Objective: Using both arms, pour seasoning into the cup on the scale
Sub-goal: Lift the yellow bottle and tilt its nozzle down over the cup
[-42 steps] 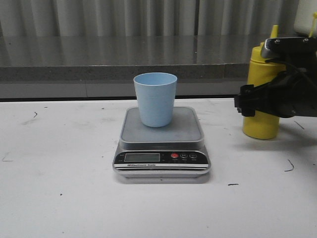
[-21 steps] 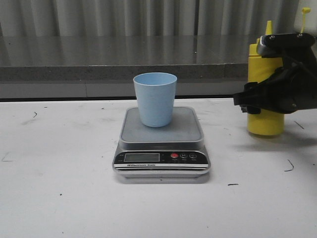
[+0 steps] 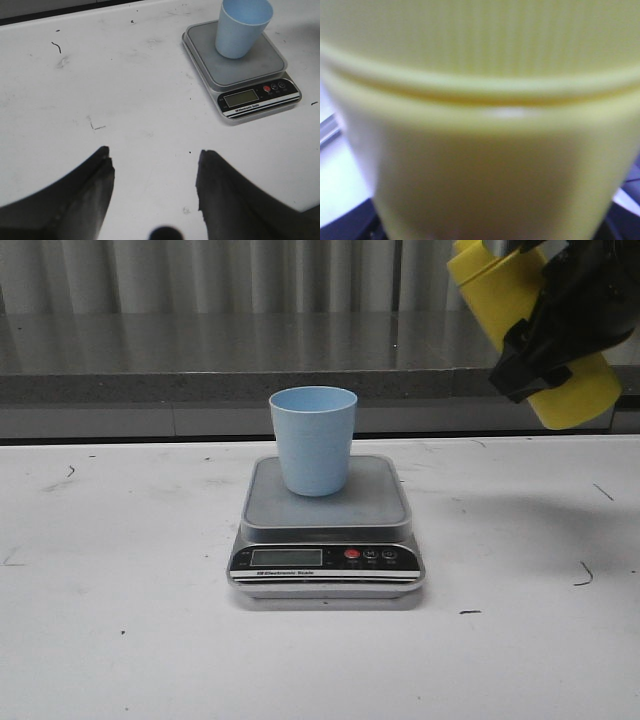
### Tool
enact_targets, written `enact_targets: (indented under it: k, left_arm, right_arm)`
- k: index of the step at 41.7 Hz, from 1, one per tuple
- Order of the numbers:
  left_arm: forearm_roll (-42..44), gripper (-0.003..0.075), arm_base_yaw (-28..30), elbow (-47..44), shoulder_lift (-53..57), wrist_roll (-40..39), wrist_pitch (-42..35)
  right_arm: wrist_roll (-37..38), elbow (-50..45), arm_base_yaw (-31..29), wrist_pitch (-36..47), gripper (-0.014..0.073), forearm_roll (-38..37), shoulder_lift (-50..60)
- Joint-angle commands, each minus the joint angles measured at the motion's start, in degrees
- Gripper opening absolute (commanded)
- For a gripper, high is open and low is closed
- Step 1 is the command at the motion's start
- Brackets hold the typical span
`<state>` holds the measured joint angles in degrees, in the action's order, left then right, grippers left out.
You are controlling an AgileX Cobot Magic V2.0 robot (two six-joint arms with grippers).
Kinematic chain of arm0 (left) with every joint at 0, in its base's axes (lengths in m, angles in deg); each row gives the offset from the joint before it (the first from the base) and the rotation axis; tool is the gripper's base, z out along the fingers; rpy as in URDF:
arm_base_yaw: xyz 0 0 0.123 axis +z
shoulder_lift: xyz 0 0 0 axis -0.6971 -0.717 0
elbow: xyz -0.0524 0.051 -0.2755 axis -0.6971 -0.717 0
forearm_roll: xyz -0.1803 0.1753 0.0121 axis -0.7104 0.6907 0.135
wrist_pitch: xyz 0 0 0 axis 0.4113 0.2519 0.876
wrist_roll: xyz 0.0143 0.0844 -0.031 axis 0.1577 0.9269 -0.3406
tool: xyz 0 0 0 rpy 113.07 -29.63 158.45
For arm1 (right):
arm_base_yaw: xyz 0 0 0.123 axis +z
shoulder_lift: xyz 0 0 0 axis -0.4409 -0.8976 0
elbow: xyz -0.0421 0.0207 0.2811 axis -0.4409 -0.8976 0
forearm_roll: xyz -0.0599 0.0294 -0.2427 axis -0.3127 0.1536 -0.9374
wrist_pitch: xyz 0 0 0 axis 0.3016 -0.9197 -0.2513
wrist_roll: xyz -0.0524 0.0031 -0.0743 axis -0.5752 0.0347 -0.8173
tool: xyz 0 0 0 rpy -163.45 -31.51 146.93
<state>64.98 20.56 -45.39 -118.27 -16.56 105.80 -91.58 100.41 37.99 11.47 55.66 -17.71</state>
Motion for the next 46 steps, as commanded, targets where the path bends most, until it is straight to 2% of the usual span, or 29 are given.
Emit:
enact_targets:
  k: [1,6,9,15,19,28,34,39,46]
  left_arm:
    - [0.22,0.0365,0.02,1.40,-0.06,-0.27,-4.04]
    - [0.22,0.0365,0.02,1.40,-0.06,-0.27,-4.04]
    - [0.22,0.0365,0.02,1.40,-0.06,-0.27,-4.04]
    - [0.22,0.0365,0.02,1.40,-0.06,-0.27,-4.04]
    - [0.22,0.0365,0.02,1.40,-0.06,-0.27,-4.04]
    - [0.22,0.0365,0.02,1.40,-0.06,-0.27,-4.04]
    - [0.22,0.0365,0.02,1.40,-0.06,-0.27,-4.04]
    - [0.22,0.0365,0.02,1.40,-0.06,-0.27,-4.04]
    - [0.22,0.0365,0.02,1.40,-0.06,-0.27,-4.04]
  right_arm:
    - [-5.65,6.36,1.72,-4.89,0.0349,-1.41,2.35]
    - [-4.36,11.41,4.26,-13.50,0.0349,-7.42,0.50]
    - [0.42,14.11,5.52,-17.84,0.0349,-12.42,-0.96]
    - [13.20,19.23,8.78,-26.45,0.0348,-31.09,-3.95]
    - [17.50,20.47,11.48,-29.67,0.0347,-44.99,-5.23]
    - [17.81,20.47,15.97,-30.80,0.0347,-66.28,-6.76]
    - [17.81,20.47,17.96,-30.95,0.0347,-77.28,-8.00]
    - [17.81,20.47,19.21,-31.31,0.0347,-84.62,-9.00]
    - [17.81,20.47,19.87,-30.81,0.0347,-89.14,-9.14]
